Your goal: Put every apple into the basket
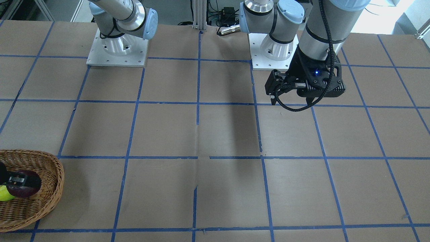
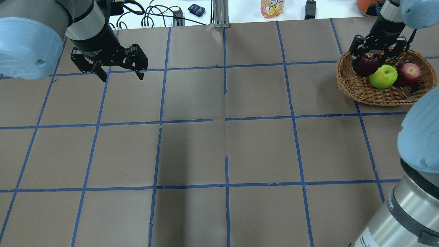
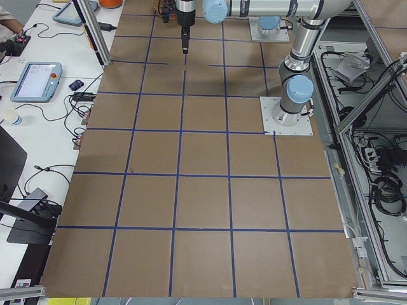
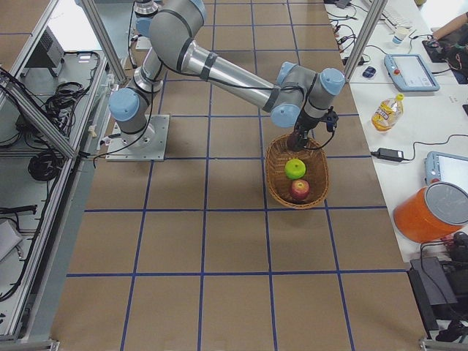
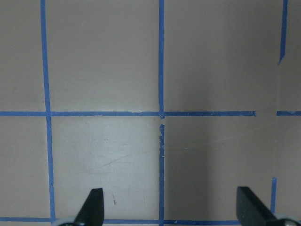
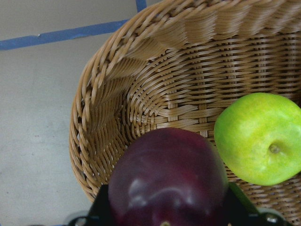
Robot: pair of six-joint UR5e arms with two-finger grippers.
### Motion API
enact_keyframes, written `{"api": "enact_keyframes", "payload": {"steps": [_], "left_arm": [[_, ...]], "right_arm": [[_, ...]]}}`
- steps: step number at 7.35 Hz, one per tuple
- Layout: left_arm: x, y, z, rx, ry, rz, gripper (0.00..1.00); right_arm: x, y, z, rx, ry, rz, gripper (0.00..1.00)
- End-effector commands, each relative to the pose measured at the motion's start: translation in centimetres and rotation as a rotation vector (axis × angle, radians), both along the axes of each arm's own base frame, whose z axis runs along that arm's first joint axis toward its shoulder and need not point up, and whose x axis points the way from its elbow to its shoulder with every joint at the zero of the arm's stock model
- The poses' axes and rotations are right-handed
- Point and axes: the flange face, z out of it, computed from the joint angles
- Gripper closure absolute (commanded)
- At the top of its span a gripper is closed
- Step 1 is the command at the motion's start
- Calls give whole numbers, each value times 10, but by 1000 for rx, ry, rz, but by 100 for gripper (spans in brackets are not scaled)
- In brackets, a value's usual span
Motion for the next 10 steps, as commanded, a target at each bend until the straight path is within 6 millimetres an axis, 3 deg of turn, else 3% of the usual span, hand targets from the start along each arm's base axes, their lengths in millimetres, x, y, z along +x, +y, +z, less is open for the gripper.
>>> {"api": "enact_keyframes", "payload": {"steps": [1, 2, 3, 4, 7, 8, 10], "left_arm": [[-2, 3, -1, 2, 0, -4, 0], [1, 0, 1, -1, 1, 1, 0], [0, 2, -2, 5, 0, -1, 0], [0, 1, -1, 2, 0, -1, 0], [1, -2, 1, -3, 0, 1, 0], [2, 0, 1, -3, 3, 4, 0], [4, 1, -2, 3, 3, 8, 0]], "right_arm": [[-2, -2, -18, 30, -4, 3, 78], [-3, -1, -25, 48, -11, 3, 56], [-4, 1, -27, 55, -10, 3, 18], [-4, 1, -28, 59, -10, 2, 0], [-8, 10, -17, 125, 44, 16, 0], [7, 19, 19, 122, 36, 14, 0], [79, 39, 89, 47, -39, 75, 0]]}}
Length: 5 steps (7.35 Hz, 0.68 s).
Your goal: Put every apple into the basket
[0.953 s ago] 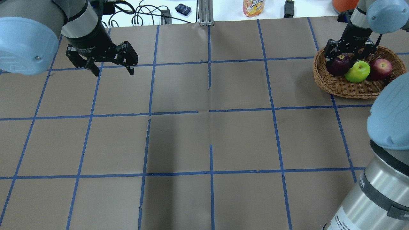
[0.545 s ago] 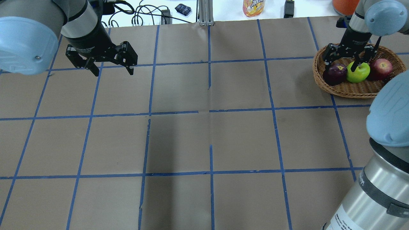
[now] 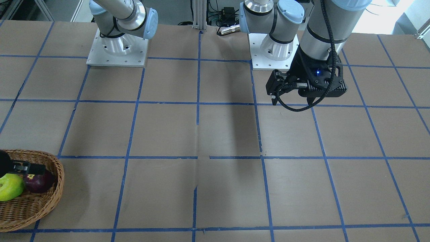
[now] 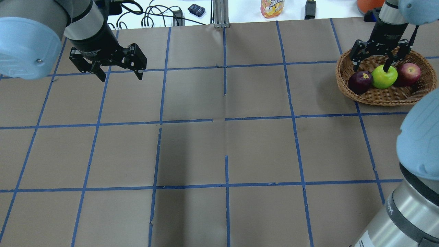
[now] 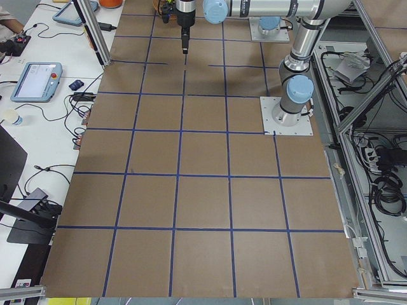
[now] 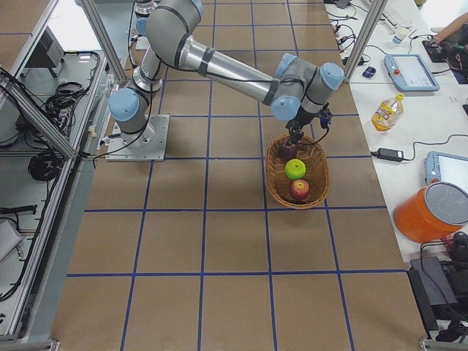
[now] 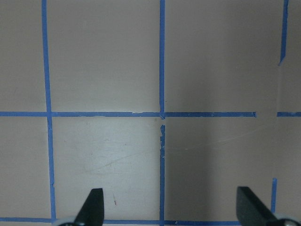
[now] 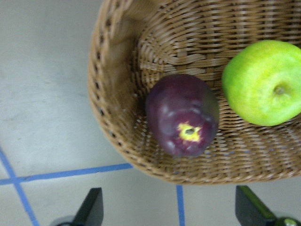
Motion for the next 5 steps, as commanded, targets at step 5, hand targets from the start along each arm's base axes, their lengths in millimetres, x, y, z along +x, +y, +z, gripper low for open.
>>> {"api": "enact_keyframes", "payload": {"steps": [5], "left_arm": [[1, 0, 0, 0, 1, 3, 0]], "right_arm": [[206, 136, 170, -133, -10, 74, 0]]}}
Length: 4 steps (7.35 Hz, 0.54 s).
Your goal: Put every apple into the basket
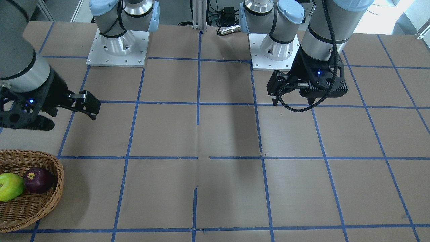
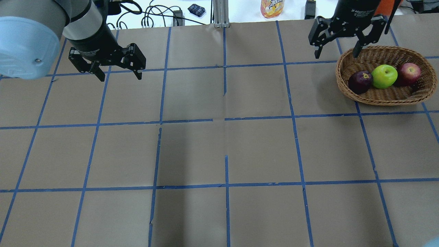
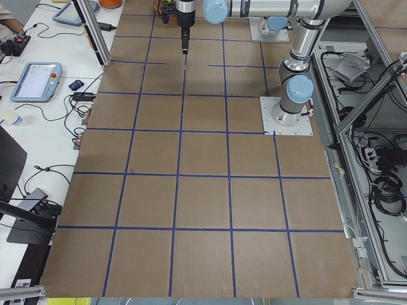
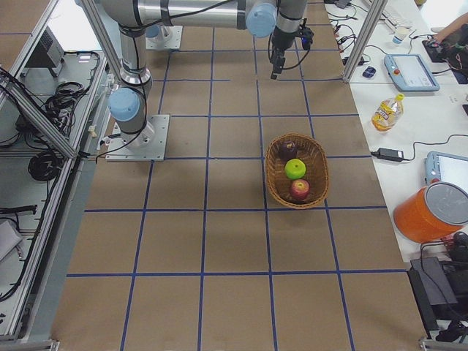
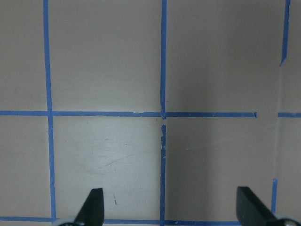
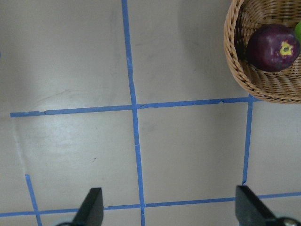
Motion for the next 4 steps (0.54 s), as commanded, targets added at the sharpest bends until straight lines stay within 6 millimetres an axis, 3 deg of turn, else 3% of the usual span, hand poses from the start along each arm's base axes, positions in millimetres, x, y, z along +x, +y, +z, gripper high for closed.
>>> {"api": "enact_keyframes", "payload": {"steps": [1, 3, 4], "left_arm": [[0, 1, -1, 3, 0, 0, 0], [-1, -1, 1, -1, 0, -1, 0], [0, 1, -1, 2, 0, 0, 0]], "right_arm": [[29, 46, 5, 14, 3, -7, 0], [22, 75, -29, 53, 7, -2, 0], [19, 78, -28, 23, 2, -4, 0]]}}
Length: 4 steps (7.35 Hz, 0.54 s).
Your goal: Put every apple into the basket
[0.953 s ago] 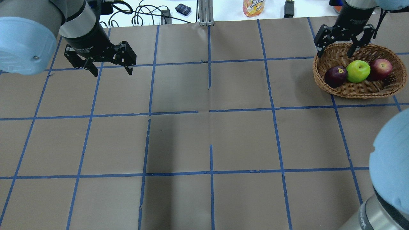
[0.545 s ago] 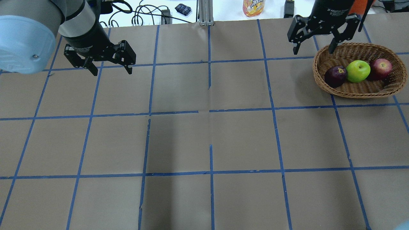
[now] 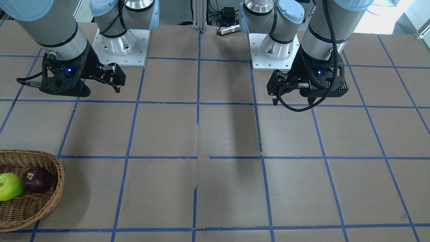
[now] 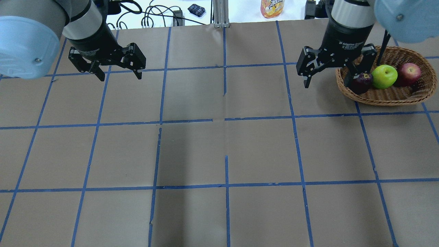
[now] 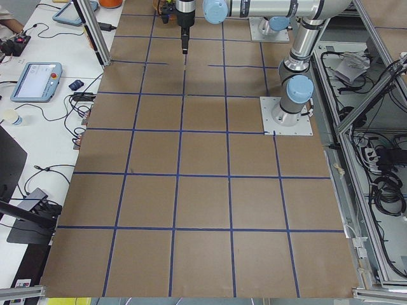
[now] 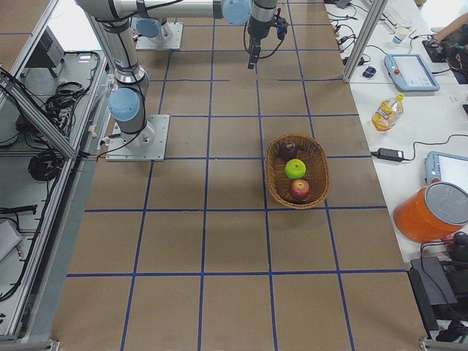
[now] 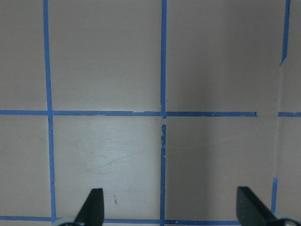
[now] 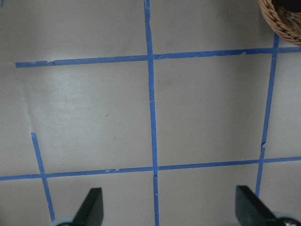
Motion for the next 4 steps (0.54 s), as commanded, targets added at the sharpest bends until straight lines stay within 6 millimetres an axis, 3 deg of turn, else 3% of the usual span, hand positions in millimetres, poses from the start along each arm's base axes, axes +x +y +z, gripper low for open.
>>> {"api": "enact_keyframes", "payload": {"steps": [1, 4], "left_arm": [[0, -3, 2, -6, 0, 0, 0], [-1, -3, 3, -7, 0, -1, 0]], "right_arm": [[-6, 7, 1, -34, -8, 27, 0], [-4, 2, 31, -94, -7, 19, 0]]}}
